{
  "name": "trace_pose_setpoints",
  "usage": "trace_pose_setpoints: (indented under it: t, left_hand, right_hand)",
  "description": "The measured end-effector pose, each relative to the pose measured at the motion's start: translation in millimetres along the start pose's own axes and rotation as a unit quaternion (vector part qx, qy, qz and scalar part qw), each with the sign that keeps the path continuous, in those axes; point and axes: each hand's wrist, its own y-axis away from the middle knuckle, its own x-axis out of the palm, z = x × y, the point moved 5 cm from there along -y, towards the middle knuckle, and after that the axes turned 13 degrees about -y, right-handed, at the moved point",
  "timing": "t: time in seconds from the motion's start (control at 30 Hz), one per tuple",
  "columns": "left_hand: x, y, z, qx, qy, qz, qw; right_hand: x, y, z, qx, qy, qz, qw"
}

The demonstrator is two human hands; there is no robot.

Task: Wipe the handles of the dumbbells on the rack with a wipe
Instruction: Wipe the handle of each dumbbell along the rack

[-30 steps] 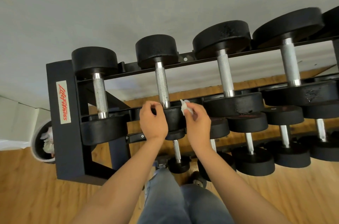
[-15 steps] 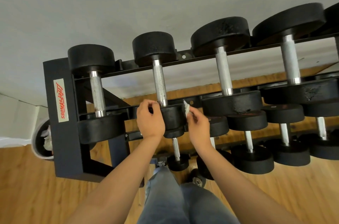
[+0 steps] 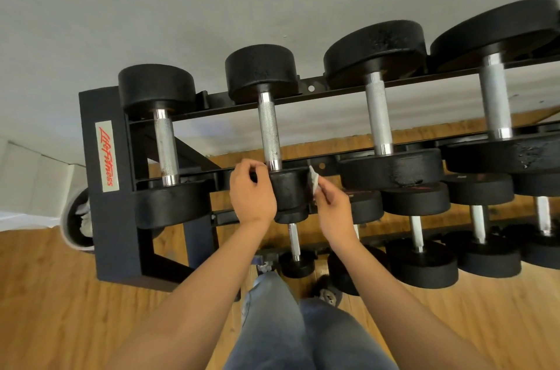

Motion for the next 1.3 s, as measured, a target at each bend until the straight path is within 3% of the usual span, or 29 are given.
trace_pose_setpoints:
  t: [0.4, 1.1, 1.3]
  left_hand:
    - [1, -1, 0, 0.008, -0.003, 0.001, 1.0]
    - [4, -2, 4, 0.017, 0.006, 0.017, 1.0]
    - [3, -2, 4, 0.018, 0.006, 0.017, 1.0]
  right_hand:
    - [3, -20, -10, 0.038, -0.014, 0.04, 0.998]
    - [-2, -3, -3, 0.024, 0.039, 0.023, 0.999]
    - [1, -9, 1, 0.02, 0.007, -0.004, 1.0]
